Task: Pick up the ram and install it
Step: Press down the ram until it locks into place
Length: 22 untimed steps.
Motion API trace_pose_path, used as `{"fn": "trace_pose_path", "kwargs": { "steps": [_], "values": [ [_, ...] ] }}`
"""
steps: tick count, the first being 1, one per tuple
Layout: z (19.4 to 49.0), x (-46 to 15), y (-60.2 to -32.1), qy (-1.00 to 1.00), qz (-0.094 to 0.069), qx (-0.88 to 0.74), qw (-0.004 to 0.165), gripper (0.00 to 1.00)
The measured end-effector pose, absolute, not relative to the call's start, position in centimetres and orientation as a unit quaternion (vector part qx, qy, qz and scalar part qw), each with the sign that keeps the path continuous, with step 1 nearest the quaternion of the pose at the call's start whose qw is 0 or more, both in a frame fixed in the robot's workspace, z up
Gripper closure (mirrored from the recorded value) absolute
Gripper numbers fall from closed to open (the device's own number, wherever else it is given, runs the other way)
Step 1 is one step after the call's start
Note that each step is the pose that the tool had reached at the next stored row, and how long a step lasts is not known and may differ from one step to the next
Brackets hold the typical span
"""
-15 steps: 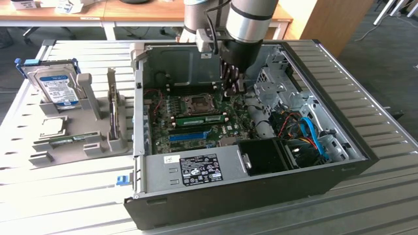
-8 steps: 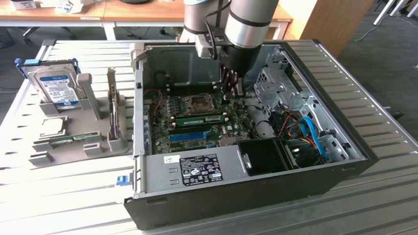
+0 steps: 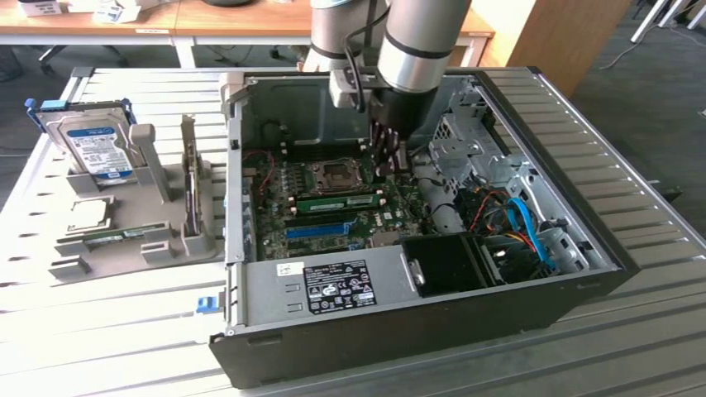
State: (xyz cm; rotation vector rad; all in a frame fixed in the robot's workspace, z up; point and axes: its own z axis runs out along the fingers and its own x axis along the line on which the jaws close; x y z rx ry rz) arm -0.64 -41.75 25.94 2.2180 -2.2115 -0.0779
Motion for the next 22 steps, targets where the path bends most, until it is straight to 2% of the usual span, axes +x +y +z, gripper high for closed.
{"fn": "trace_pose_path", "kwargs": {
  "steps": [8,22],
  "values": [
    [24.6,-0.6,-41.7,-0.706,-0.025,0.708,0.004,0.89],
    [24.6,0.0,-41.7,-0.706,-0.025,0.708,0.004,0.89]
  ]
}}
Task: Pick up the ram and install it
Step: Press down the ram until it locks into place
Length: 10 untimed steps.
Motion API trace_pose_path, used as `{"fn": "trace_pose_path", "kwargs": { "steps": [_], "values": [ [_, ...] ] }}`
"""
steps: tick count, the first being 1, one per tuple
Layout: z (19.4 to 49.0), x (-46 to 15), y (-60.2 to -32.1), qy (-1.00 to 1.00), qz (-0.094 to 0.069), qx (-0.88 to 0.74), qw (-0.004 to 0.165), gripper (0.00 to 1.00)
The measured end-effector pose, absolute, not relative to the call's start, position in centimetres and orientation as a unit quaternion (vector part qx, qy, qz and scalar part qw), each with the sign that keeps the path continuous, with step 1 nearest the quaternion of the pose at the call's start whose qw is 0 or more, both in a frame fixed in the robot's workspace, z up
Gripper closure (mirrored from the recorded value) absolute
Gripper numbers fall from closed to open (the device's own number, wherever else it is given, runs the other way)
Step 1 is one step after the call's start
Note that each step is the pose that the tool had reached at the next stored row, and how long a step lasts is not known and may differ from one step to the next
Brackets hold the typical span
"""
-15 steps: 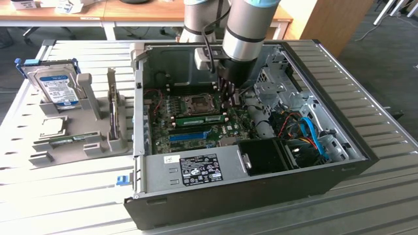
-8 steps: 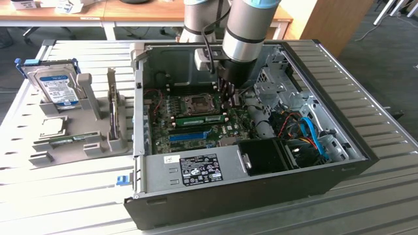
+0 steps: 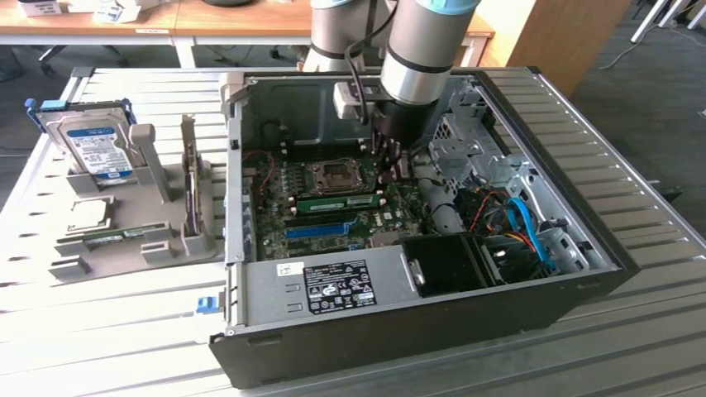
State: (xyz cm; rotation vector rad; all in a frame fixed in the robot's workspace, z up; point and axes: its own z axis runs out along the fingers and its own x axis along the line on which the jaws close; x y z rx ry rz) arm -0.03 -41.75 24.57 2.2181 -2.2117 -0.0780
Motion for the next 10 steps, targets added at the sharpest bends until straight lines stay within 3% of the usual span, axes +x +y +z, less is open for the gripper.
{"fn": "trace_pose_path", "kwargs": {
  "steps": [10],
  "values": [
    [23.65,-0.02,-41.75,-0.706,-0.025,0.708,0.004,0.89]
  ]
}}
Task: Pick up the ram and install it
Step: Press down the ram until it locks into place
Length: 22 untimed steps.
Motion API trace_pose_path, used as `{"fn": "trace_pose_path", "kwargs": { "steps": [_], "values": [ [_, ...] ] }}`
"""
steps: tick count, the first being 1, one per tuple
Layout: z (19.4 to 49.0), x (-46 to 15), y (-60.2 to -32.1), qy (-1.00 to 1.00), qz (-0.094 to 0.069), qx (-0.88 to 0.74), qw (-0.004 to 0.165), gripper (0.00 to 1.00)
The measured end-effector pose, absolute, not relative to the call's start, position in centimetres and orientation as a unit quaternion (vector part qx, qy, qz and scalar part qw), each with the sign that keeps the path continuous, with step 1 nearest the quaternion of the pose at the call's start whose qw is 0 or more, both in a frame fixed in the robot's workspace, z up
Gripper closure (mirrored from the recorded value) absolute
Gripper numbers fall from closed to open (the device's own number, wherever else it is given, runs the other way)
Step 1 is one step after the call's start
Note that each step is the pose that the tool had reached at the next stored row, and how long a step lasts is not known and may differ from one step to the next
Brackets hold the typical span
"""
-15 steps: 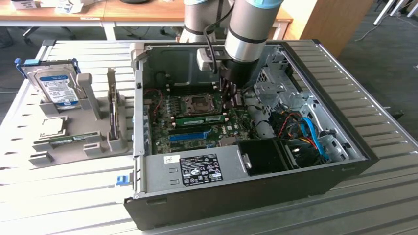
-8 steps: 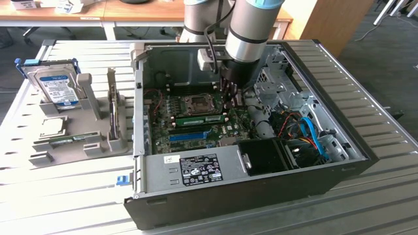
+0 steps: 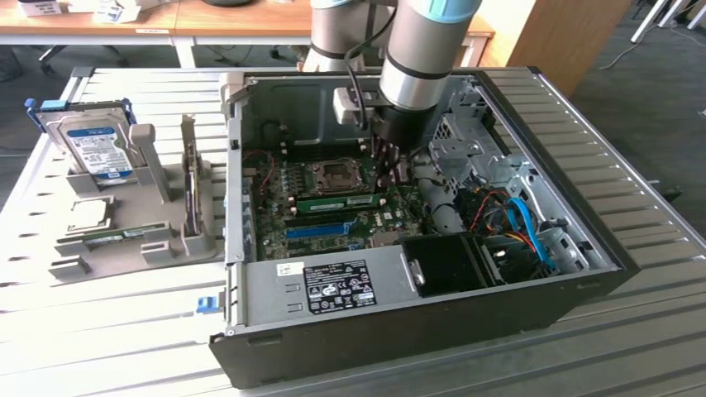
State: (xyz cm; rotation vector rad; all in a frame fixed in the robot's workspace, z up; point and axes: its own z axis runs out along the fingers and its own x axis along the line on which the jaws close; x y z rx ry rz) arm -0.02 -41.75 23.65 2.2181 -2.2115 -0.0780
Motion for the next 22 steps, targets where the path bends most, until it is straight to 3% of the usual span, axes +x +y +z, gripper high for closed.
{"fn": "trace_pose_path", "kwargs": {
  "steps": [22],
  "values": [
    [23.14,-0.04,-41.34,-0.706,-0.025,0.708,0.004,0.89]
  ]
}}
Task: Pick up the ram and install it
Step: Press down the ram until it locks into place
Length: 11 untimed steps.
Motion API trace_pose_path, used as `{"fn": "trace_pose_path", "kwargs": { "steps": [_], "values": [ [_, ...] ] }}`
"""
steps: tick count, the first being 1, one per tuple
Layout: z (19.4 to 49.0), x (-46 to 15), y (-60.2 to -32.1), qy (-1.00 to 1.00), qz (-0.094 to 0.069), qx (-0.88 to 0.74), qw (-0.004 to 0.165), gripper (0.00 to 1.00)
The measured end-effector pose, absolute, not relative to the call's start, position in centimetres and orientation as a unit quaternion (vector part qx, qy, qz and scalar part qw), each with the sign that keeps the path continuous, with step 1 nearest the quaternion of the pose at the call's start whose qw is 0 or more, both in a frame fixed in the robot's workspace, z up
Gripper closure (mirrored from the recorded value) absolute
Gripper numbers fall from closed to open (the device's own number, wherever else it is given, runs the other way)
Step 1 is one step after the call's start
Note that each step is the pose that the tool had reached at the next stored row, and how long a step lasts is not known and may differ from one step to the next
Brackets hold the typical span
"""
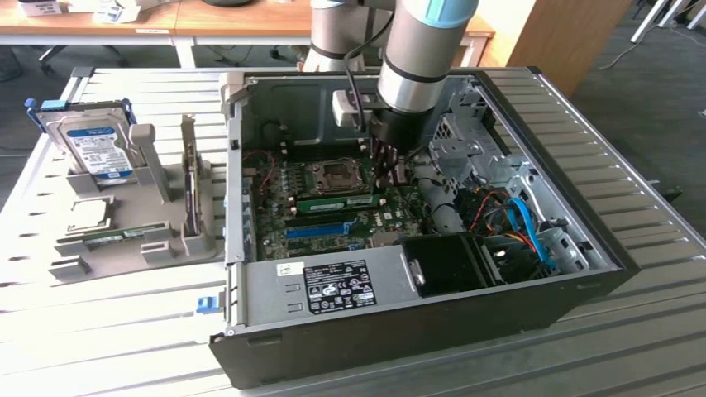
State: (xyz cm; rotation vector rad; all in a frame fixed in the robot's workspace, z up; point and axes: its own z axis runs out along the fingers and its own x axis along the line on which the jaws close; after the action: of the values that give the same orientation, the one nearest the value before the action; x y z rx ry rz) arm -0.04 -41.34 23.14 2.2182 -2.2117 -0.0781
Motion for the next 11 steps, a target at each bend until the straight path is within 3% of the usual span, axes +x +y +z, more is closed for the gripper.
{"fn": "trace_pose_path", "kwargs": {
  "steps": [11],
  "values": [
    [22.76,-0.05,-41.22,-0.706,-0.025,0.708,0.004,0.89]
  ]
}}
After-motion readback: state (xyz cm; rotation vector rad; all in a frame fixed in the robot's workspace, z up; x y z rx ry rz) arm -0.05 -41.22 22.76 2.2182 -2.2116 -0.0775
